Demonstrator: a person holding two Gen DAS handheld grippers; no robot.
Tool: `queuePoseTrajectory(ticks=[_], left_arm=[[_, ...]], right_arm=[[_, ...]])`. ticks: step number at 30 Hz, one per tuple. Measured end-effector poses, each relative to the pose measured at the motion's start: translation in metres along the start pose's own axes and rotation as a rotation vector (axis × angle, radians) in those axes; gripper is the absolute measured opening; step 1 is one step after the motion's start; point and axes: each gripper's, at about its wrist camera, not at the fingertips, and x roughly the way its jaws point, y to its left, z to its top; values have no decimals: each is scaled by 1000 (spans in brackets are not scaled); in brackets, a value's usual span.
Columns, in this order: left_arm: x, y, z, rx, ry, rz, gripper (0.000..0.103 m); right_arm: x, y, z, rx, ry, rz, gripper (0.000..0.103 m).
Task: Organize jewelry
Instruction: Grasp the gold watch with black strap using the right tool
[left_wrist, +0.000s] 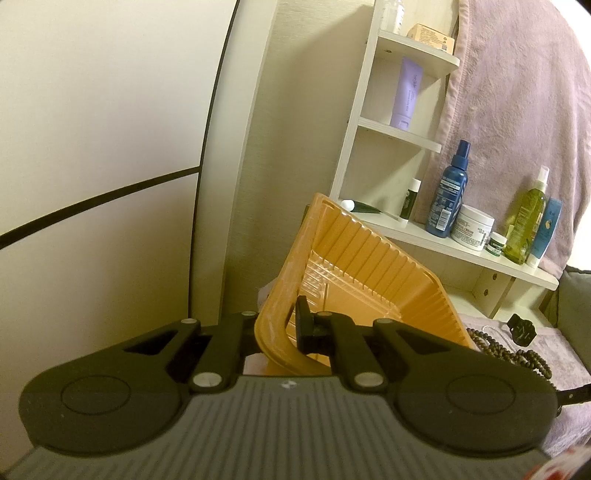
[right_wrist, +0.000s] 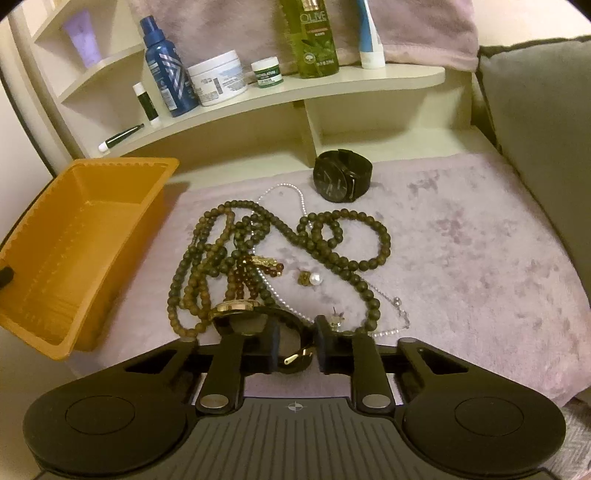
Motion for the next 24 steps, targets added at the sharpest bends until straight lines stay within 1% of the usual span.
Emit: queuePoseTrajectory(ticks=[1,3,10,15,20,24], left_arm=[[0,0,0,1,0,0,8],[0,0,0,-1,0,0,8],[0,0,0,-3,1,-1,8],[1,1,0,-2,1,-1,8],[1,0,0,-3,2,0,8],[1,0,0,0,5,-1,8]], right_arm=[[1,0,0,-10,0,-7,12],[1,2,0,-27,-6,-14,9],[-5,13,-1,-115,-65,-19,8],[-17,24,6,-161,-140,7,8],[-19,41,23,-170,-170,79,8],[-8,64,30,-193,-165,178,8]])
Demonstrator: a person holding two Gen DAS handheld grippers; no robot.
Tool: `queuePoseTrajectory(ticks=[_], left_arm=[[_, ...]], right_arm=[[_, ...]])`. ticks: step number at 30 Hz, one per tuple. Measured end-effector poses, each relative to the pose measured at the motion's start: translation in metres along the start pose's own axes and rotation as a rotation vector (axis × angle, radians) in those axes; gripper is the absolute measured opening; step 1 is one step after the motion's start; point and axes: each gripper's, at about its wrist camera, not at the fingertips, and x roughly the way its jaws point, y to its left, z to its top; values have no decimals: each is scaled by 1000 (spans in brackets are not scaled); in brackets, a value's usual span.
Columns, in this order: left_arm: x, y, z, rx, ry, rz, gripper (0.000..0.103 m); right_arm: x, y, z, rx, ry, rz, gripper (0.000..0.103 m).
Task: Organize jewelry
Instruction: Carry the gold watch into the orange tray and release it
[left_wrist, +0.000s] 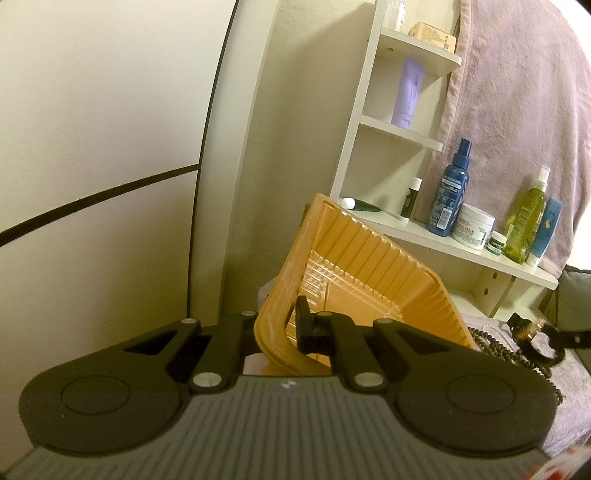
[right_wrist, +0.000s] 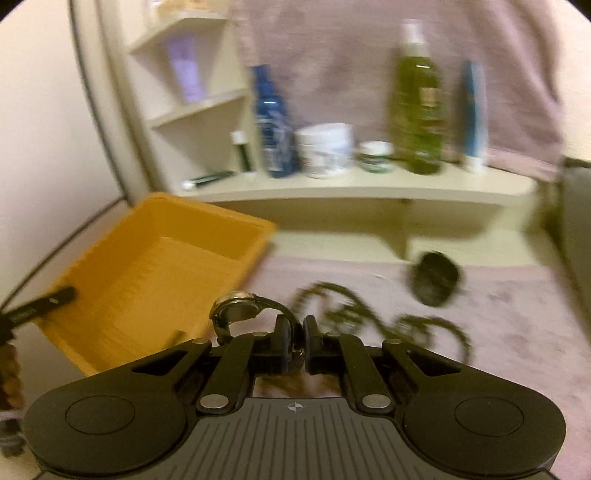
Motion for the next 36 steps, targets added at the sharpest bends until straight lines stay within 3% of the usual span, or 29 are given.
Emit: queuePoseTrajectory(ticks=[10,18,26,29,31,32,36], left_arm=[[3,1,1,1,9,2,8],[6,-2,2,11,18,23,8],[7,-1,1,9,25,31,8],[8,-1,0,11,30,35,8],[7,-2,0,13,31,35,8],[7,-2,0,13,32,36,8],[7,-1,0,13,32,36,8]], right_arm=[[57,71,4,-111,66,190,8],[86,99,-17,-147,163,233,8],[98,107,-26,-162,184,244,9],[98,106,-24,-160,188,260,22],[94,105,-22,-144,164,273,46],[91,103,-20,-132,148,280,51],[76,98,-13,-117,93,285,53]])
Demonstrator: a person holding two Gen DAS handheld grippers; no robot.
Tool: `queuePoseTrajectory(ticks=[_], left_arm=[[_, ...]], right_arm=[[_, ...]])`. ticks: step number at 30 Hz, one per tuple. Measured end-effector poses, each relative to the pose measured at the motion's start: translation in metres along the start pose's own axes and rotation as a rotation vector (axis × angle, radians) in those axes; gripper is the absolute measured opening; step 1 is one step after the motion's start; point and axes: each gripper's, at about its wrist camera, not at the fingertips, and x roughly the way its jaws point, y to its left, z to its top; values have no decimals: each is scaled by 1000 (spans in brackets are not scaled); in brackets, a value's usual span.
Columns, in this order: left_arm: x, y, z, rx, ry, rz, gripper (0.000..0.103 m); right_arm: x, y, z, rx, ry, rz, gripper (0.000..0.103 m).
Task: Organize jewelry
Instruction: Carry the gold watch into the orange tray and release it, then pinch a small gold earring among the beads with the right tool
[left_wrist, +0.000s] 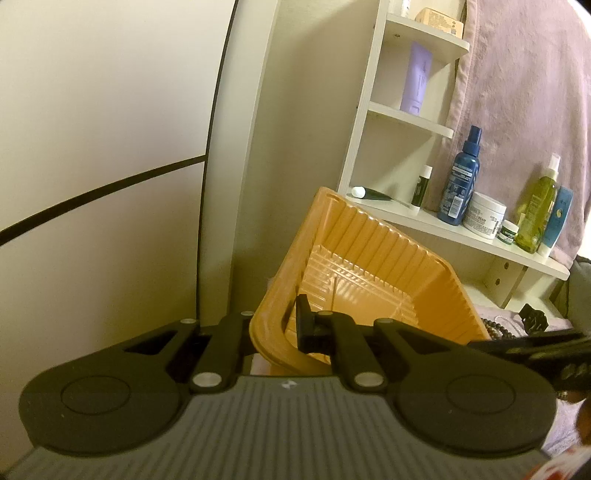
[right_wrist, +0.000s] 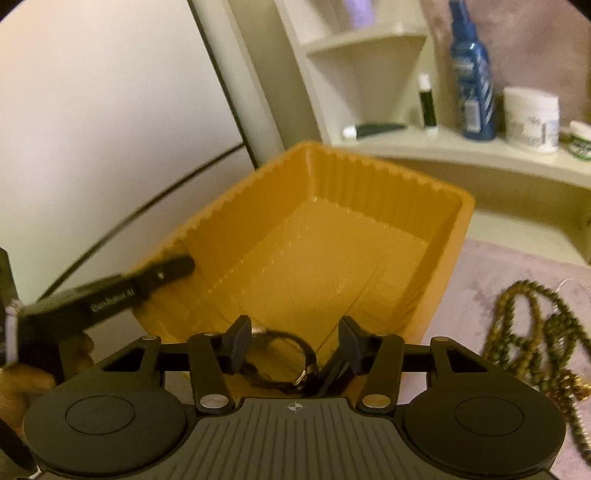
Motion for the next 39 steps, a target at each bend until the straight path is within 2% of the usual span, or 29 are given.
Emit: queuePoseTrajectory(ticks=[5,10,15,19,23,26,30,32,34,39], left_arm=[[1,0,0,0,1,0,8],[0,0,0,-1,-2,2,8],[0,0,0,-4,1,2,8],[1,0,0,0,4,4,8],[1,1,0,3,6,5,8],[1,1,0,2,6,5,8],[2,1,0,2,7,5,8],[2,1,0,-1,8,5,8],[2,1,0,-1,9,6,8],[3,1,0,2,11,7,8]], right_arm=[[-35,-21,3,59,-67,-52,53],[-76,-54,-3,116,-106,-172,53],[-111,-91,-16,179,-83,-263,53],[-136,-112,-28,161,-72,-335,53],[-153,-129,-34,101,2,-437,53],[-159,-144,-39,94,70,-467,52],[-165,-154,-47,63,106,-482,52],[-163,-157,-49,69,110,-467,47],[-157,-157,-49,64,117,-448,36],[-143,-150,-50,19,137,-392,28]])
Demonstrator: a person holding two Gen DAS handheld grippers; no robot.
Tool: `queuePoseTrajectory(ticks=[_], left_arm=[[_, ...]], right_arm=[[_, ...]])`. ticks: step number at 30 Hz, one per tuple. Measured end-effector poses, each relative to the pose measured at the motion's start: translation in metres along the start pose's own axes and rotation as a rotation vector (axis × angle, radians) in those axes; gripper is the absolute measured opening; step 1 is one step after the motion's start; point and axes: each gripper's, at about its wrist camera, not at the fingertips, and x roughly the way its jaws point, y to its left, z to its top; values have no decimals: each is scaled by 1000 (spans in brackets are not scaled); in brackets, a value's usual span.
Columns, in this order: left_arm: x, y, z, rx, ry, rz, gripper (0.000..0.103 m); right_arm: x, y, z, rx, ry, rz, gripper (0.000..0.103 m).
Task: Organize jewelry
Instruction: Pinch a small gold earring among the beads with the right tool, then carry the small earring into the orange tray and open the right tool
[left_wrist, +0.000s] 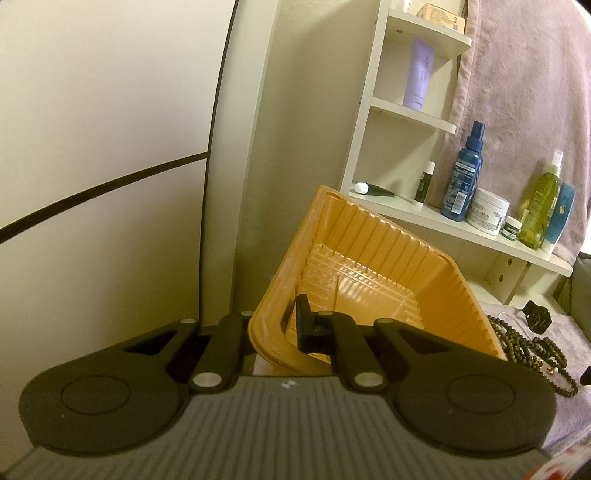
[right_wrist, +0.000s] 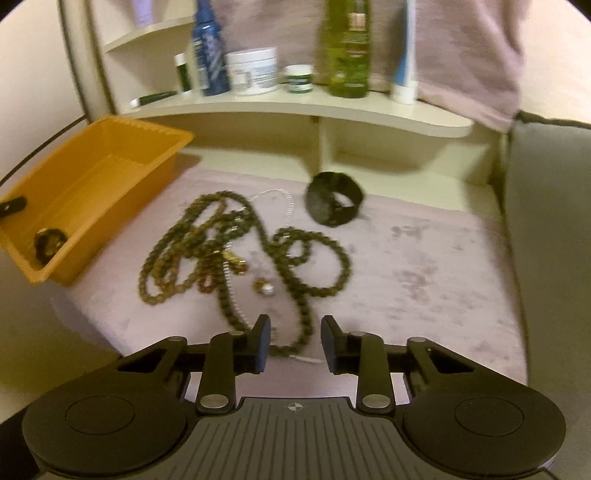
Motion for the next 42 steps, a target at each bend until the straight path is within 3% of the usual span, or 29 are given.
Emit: queuePoseTrajectory(ticks=[4,12,14,19,28,34,42], left_arm=[[0,0,-1,3,1,2,8],[2,0,-1,2,4,2,8],[2,0,-1,1,4,2,8],[2,0,-1,0,3,2,8],[2,0,-2,-1,1,1,8],[2,-1,-2,2,3,-2,8],[3,0,-1,10,7,-7,8]], right_arm=[[10,7,1,-39,22,26,20],[26,8,2,-59,52,41,14],[28,10,3,-61,57,45,5],[28,12,2,-58,48,40,5],[20,0,19,79,-8,103,4],[25,15,44,73,-54,188,5],[47,64,92,-26,-129,371,5]])
